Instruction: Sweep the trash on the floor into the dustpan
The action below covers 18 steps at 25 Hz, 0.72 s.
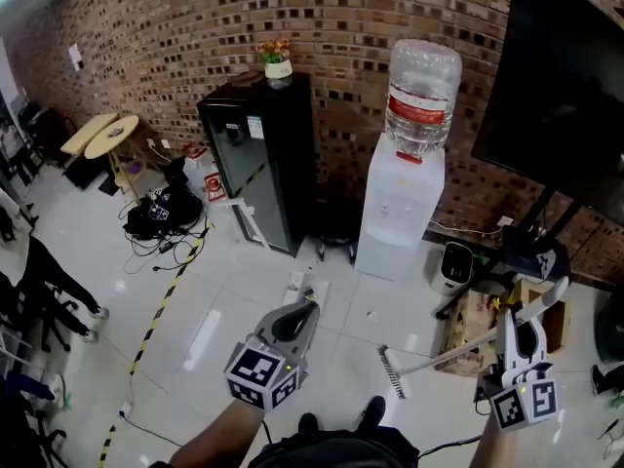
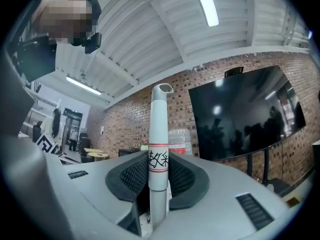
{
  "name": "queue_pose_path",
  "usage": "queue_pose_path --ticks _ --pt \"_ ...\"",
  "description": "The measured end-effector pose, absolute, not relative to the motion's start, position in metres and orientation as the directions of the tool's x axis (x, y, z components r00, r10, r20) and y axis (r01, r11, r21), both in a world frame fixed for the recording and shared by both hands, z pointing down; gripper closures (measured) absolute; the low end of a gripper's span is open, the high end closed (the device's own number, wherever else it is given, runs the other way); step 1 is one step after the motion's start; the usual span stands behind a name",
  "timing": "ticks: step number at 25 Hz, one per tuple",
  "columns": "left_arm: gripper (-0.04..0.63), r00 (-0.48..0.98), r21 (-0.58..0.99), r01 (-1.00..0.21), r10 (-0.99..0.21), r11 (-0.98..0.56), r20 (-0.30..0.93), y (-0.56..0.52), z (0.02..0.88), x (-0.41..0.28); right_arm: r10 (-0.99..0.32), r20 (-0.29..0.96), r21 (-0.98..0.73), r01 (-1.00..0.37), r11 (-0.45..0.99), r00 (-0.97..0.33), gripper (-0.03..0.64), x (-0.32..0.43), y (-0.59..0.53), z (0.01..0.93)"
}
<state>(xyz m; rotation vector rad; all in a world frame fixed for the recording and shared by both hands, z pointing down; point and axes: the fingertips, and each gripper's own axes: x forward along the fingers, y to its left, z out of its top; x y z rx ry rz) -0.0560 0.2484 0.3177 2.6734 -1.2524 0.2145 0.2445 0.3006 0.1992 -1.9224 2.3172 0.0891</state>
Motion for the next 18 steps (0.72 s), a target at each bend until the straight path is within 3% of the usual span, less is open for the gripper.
queue_pose_path --ticks 9,18 --pt "0.589 0.535 0.08 -0.843 -0.815 -0.532 0.221 0.185 0.318 0.003 -0.901 -0.196 -0.029 -0.916 0.4 -0.387 0.503 0.288 0.234 0.209" --pt "0.589 0.46 0.035 -0.884 -0.853 -0.466 0.248 0.137 0.337 0.062 -0.895 -0.152 -0.009 -0.904 0.427 -0.42 0.503 0.354 0.154 0.26"
